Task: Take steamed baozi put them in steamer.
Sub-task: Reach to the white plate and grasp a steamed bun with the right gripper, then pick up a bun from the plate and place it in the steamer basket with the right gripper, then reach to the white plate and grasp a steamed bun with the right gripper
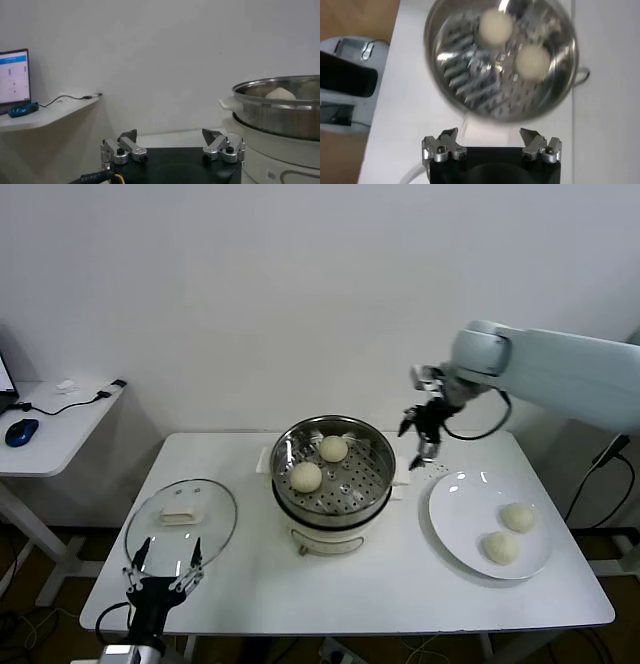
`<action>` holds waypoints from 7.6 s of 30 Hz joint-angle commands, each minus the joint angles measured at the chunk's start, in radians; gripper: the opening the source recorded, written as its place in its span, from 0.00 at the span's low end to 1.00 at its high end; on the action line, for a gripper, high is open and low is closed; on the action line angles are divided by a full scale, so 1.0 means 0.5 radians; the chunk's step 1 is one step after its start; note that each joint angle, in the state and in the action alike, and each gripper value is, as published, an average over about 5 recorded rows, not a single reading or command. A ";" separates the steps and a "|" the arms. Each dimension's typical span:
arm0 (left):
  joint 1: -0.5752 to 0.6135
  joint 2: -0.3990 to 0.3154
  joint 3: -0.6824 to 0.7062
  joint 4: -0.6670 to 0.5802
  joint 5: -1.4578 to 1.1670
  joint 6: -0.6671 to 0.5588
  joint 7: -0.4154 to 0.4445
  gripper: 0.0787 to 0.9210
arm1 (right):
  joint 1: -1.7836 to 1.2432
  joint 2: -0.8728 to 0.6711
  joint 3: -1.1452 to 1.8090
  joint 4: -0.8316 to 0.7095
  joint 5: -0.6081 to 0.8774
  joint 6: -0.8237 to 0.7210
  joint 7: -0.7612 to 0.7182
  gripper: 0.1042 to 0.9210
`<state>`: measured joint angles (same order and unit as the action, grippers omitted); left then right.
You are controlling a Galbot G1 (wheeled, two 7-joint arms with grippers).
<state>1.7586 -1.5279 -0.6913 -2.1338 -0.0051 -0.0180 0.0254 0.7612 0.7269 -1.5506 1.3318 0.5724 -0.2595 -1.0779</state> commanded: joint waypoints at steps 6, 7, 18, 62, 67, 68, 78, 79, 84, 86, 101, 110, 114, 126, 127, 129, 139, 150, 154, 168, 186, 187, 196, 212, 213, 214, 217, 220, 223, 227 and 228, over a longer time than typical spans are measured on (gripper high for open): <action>-0.004 0.004 0.007 -0.023 0.048 0.022 0.000 0.88 | -1.010 -0.726 0.798 0.043 -0.873 0.134 -0.110 0.88; -0.003 0.004 0.007 -0.023 0.050 0.024 -0.001 0.88 | -1.081 -0.721 0.854 0.023 -0.894 0.135 -0.109 0.88; -0.014 -0.023 0.045 0.010 0.081 0.035 -0.019 0.88 | -1.508 -0.543 1.176 -0.202 -1.099 0.174 -0.049 0.88; -0.022 -0.025 0.024 0.065 0.081 0.035 -0.020 0.88 | -1.440 -0.277 1.153 -0.408 -1.114 0.229 -0.176 0.62; -0.019 -0.024 0.024 0.059 0.082 0.036 -0.020 0.88 | -1.258 -0.288 1.043 -0.366 -1.056 0.283 -0.195 0.60; -0.019 -0.023 0.023 0.058 0.082 0.036 -0.020 0.88 | -1.183 -0.284 1.004 -0.350 -1.065 0.334 -0.210 0.60; -0.013 -0.021 0.018 0.055 0.080 0.039 -0.022 0.88 | 0.058 0.123 0.243 -0.221 -1.151 1.208 -0.378 0.60; -0.014 -0.022 0.018 0.055 0.080 0.039 -0.022 0.88 | 0.119 0.181 0.217 -0.216 -1.151 1.277 -0.375 0.60; -0.016 -0.025 0.014 0.051 0.079 0.043 -0.022 0.88 | 0.278 0.472 0.215 -0.138 -1.182 1.562 -0.330 0.60; -0.016 -0.028 0.009 0.044 0.075 0.047 -0.022 0.88 | 0.259 0.574 0.269 -0.112 -1.229 1.621 -0.302 0.60; -0.022 -0.044 -0.013 0.015 0.078 0.072 -0.018 0.88 | -0.291 1.105 0.487 -0.101 -1.460 1.728 -0.255 0.60; -0.011 -0.043 -0.032 0.050 0.071 0.060 -0.018 0.88 | -0.493 1.149 0.461 -0.112 -1.502 1.738 -0.239 0.61; -0.016 -0.041 -0.038 0.068 0.065 0.054 -0.018 0.88 | -0.517 1.149 0.438 -0.113 -1.498 1.737 -0.238 0.61; -0.024 -0.033 -0.044 0.105 0.061 0.040 -0.017 0.88 | -0.565 1.137 0.421 -0.133 -1.505 1.715 -0.230 0.62; -0.024 -0.033 -0.045 0.106 0.061 0.039 -0.017 0.88 | -0.564 1.134 0.421 -0.133 -1.504 1.711 -0.230 0.63; -0.021 -0.035 -0.044 0.107 0.061 0.036 -0.017 0.88 | -0.560 1.128 0.425 -0.134 -1.502 1.706 -0.234 0.68; -0.013 -0.035 -0.038 0.109 0.061 0.030 -0.018 0.88 | -0.432 1.017 0.553 -0.138 -1.499 1.776 -0.260 0.88; 0.009 -0.029 -0.014 0.084 0.064 0.021 -0.015 0.88 | -0.195 0.417 0.660 -0.207 -1.244 1.337 -0.227 0.88; 0.037 -0.021 0.004 0.081 0.081 0.007 -0.014 0.88 | -0.156 0.144 0.501 -0.171 -0.893 0.764 -0.179 0.88; 0.095 -0.023 0.006 0.050 0.086 -0.018 -0.010 0.88 | -1.029 -0.469 1.077 -0.430 -0.853 0.207 -0.107 0.88; 0.137 -0.051 0.015 0.073 0.120 -0.042 -0.010 0.88 | -1.690 -0.176 1.938 -1.083 -1.629 0.639 -0.198 0.88; 0.136 -0.054 0.014 0.074 0.121 -0.041 -0.010 0.88 | -1.690 -0.148 1.945 -1.111 -1.644 0.644 -0.209 0.88; 0.125 -0.065 0.015 0.095 0.130 -0.042 -0.011 0.88 | -1.697 0.041 1.974 -1.266 -1.750 0.671 -0.238 0.88; 0.112 -0.059 0.014 0.118 0.138 -0.038 -0.008 0.88 | -1.677 0.211 2.016 -1.465 -1.847 0.722 -0.243 0.88; 0.111 -0.059 0.014 0.118 0.138 -0.038 -0.008 0.88 | -1.677 0.214 2.016 -1.468 -1.850 0.723 -0.244 0.88; 0.111 -0.058 0.014 0.117 0.139 -0.037 -0.008 0.88 | -1.676 0.216 2.018 -1.473 -1.855 0.724 -0.245 0.88; 0.111 -0.057 0.016 0.117 0.141 -0.037 -0.008 0.88 | -1.668 0.223 2.030 -1.490 -1.863 0.730 -0.254 0.85; 0.110 -0.057 0.019 0.118 0.143 -0.037 -0.008 0.88 | -1.657 0.224 2.042 -1.499 -1.852 0.732 -0.267 0.79; 0.109 -0.057 0.022 0.117 0.143 -0.037 -0.008 0.88 | -1.646 0.223 2.046 -1.498 -1.840 0.731 -0.276 0.73; 0.108 -0.055 0.022 0.114 0.143 -0.037 -0.007 0.88 | -1.633 0.222 2.045 -1.503 -1.827 0.728 -0.289 0.68; 0.109 -0.054 0.022 0.114 0.142 -0.037 -0.007 0.88 | -1.631 0.221 2.045 -1.503 -1.824 0.727 -0.292 0.67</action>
<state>1.8130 -1.5563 -0.6804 -2.0754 0.0662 -0.0369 0.0215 -0.0551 0.8254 -0.5359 0.5987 -0.3342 0.1003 -1.2188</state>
